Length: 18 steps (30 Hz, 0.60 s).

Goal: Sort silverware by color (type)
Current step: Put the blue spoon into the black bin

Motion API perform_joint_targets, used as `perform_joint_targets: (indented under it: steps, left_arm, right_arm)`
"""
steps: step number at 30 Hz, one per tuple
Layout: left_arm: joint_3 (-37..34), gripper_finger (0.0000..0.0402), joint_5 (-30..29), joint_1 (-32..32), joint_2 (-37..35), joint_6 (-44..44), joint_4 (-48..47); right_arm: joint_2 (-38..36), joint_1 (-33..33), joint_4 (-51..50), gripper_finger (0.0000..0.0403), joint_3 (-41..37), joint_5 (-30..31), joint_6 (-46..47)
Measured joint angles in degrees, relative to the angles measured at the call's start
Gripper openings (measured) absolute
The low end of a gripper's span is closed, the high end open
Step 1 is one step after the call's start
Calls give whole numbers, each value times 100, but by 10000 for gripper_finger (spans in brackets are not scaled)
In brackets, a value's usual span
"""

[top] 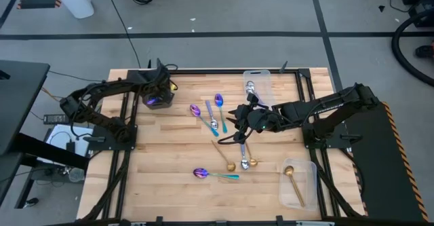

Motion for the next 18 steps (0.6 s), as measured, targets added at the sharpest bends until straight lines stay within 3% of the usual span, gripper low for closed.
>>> perform_joint_targets:
  steps: [18]
  left_arm:
    - [1029, 149, -20, -761, -521, -153, -729]
  right_arm:
    - [0, 0, -335, 118, 0, -15, 149]
